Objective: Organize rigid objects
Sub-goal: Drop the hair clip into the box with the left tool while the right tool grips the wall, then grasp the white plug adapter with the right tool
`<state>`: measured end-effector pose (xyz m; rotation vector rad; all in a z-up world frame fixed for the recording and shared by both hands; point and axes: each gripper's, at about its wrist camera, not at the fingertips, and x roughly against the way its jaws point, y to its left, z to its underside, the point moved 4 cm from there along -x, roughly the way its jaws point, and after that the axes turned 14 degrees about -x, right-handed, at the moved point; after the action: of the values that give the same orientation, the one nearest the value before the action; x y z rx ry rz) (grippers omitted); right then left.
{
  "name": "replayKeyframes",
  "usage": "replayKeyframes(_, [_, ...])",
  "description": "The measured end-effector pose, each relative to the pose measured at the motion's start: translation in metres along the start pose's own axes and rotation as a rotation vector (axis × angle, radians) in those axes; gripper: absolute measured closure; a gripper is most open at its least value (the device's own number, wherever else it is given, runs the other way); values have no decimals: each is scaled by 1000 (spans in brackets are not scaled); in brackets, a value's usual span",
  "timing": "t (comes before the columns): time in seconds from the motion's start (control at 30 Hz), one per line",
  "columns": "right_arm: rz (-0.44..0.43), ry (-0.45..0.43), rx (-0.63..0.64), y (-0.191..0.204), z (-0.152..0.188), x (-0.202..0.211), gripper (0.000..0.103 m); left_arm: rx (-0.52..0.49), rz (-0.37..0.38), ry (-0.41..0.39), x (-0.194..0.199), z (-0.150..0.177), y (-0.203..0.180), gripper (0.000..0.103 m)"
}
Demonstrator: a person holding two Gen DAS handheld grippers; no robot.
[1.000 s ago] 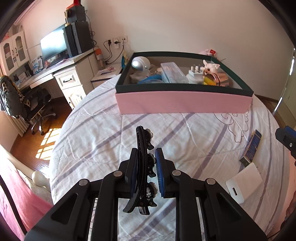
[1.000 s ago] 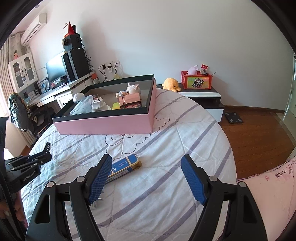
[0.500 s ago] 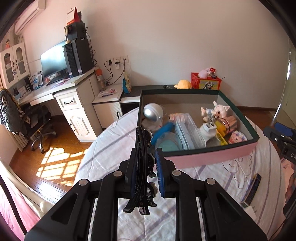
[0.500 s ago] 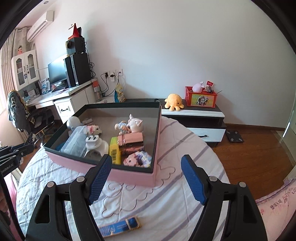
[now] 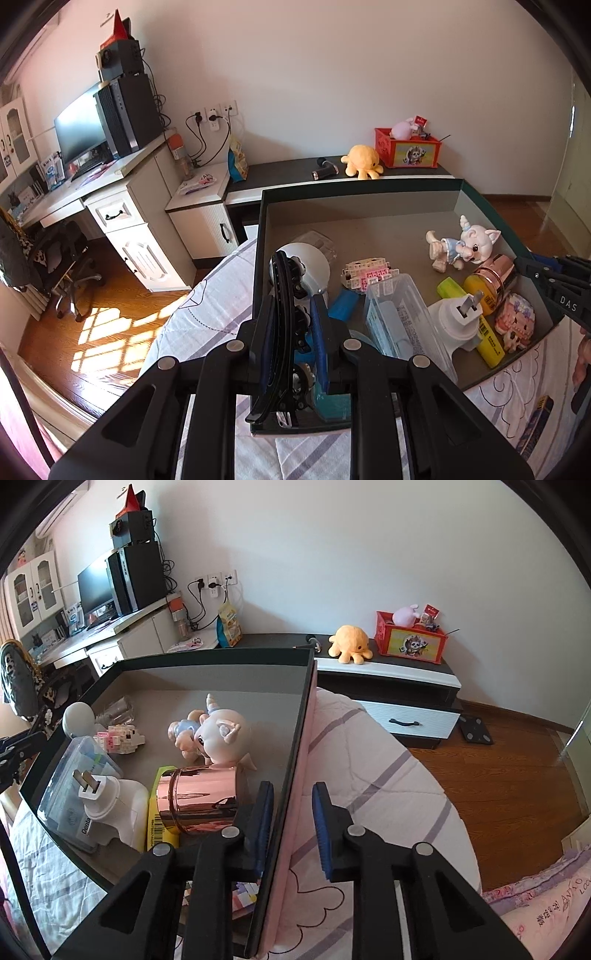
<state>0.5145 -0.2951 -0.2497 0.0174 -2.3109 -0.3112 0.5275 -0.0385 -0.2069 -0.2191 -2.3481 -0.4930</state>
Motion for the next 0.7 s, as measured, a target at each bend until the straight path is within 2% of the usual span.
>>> replayKeyframes(0.03, [-7, 0, 9, 2, 1, 0, 90, 0, 2, 3, -3, -1, 0, 84])
replayKeyframes(0.2, [8, 1, 26, 4, -1, 1, 90, 9, 11, 10, -11, -2, -2, 84])
replayKeyframes(0.27, [10, 1, 28, 4, -1, 1, 90, 8, 9, 13, -12, -1, -3, 79])
replayKeyframes(0.3, [14, 1, 31, 5, -1, 1, 90, 8, 12, 13, -11, -1, -4, 76])
replayKeyframes(0.33, [15, 2, 32, 5, -1, 2, 90, 12, 16, 11, -10, 0, -4, 60])
replayKeyframes(0.37, [14, 3, 30, 5, -2, 1, 90, 17, 15, 8, -9, 2, -3, 36])
replayKeyframes(0.43, [13, 4, 28, 5, -3, 1, 90, 20, -3, -20, -2, 2, -3, 13])
replayKeyframes(0.47, [13, 5, 26, 5, -3, 2, 90, 20, -13, -34, 3, 3, -3, 10])
replayKeyframes(0.7, [5, -28, 20, 11, 3, 30, 90, 48, 5, -50, 36, 14, -3, 6])
